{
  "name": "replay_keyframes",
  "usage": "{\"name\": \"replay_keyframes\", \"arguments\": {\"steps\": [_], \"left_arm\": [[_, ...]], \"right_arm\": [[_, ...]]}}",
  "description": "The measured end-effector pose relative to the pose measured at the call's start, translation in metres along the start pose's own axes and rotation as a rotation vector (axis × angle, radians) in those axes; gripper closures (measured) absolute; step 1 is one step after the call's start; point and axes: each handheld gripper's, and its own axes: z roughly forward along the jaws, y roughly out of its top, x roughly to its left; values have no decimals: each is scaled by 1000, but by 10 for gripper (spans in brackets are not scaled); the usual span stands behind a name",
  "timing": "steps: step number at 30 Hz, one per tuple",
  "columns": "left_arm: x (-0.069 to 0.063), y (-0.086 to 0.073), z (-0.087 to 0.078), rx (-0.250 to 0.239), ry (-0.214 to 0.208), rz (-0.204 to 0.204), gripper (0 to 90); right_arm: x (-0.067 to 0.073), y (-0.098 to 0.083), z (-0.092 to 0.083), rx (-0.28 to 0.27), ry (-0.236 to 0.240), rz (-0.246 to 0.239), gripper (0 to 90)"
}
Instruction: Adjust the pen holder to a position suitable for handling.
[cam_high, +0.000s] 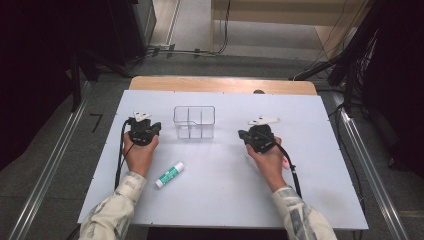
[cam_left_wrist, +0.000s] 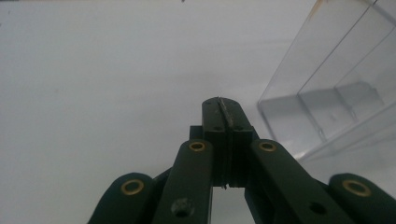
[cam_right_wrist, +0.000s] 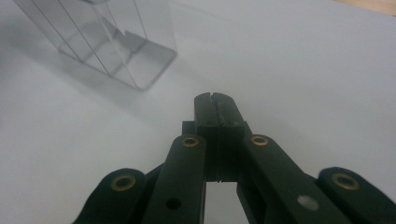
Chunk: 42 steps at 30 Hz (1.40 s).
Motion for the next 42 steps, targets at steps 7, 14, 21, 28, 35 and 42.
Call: {"name": "replay_keyframes", "arguments": {"steps": [7, 14, 21, 28, 35, 42], "left_arm": [[-10, 8, 13, -13, -21, 15, 900], [-20, 10, 19, -10, -47, 28, 900], [-27, 9, 25, 1, -57, 50, 900], [-29, 10, 26, 5, -76, 56, 900], [-41, 9, 26, 14, -104, 89, 900], [-63, 8, 26, 20, -132, 126, 900]], "right_arm": [[17, 28, 41, 22, 1, 8, 882], [26, 32, 63, 35, 17, 14, 882], [31, 34, 67, 28, 7, 17, 882], [30, 33, 68, 43, -7, 4, 883], [22, 26, 58, 48, -12, 7, 883], [11, 13, 42, 49, -26, 32, 883]]}}
